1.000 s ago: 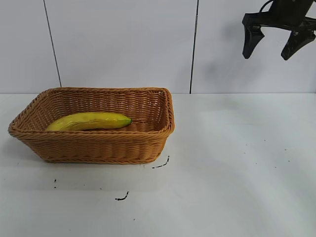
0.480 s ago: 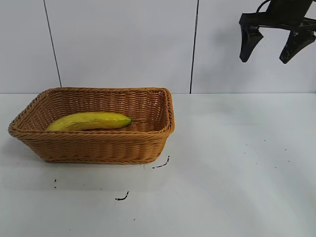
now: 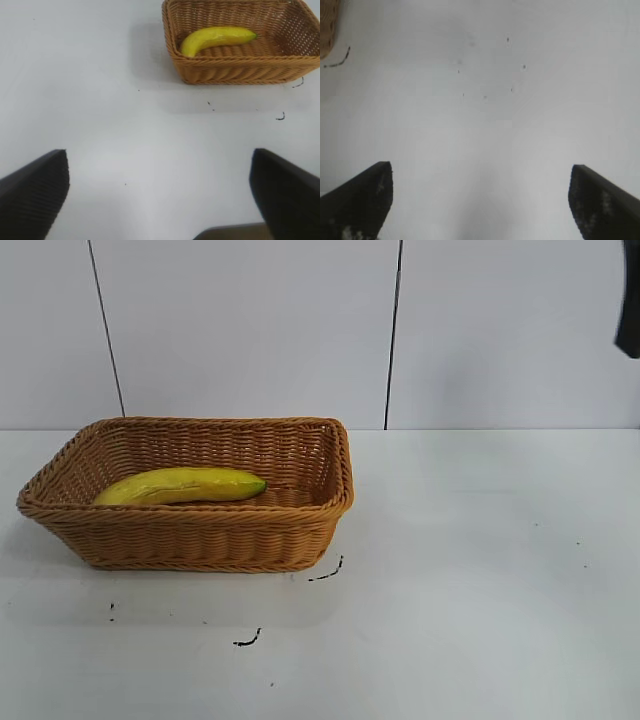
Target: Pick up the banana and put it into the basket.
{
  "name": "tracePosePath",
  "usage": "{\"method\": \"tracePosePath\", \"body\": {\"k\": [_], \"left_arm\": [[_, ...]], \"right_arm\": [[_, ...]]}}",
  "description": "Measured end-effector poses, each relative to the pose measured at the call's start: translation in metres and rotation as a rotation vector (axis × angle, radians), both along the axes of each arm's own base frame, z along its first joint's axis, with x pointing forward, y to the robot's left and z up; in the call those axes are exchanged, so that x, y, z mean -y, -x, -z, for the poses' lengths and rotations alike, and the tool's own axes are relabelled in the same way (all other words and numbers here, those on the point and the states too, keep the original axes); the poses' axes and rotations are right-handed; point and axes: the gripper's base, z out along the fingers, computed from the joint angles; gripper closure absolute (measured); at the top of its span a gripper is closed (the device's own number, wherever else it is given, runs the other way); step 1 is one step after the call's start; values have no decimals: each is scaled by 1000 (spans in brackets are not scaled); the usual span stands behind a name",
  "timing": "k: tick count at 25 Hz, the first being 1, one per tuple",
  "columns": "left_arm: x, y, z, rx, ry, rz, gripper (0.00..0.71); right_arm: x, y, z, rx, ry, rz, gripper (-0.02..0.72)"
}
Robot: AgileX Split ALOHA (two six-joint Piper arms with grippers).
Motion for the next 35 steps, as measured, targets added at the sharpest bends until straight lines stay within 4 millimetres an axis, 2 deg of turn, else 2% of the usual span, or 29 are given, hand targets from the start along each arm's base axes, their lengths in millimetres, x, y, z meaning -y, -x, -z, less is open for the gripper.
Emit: {"method": "tracePosePath", "body": {"k": [6, 11, 22, 27, 35], "left_arm": [[0, 0, 0, 0, 0, 0, 15], [0, 0, 0, 0, 0, 0, 15], [0, 0, 0, 0, 0, 0, 15], [0, 0, 0, 0, 0, 0, 15], [0, 0, 0, 0, 0, 0, 15]], "right_arm": [[2, 66, 25, 211, -6, 4, 27], [3, 102, 49, 333, -12, 8, 27], [5, 133, 44, 564, -24, 25, 27], [6, 155, 42, 705, -31, 26, 27], [6, 158, 42, 726, -32, 26, 27]]}}
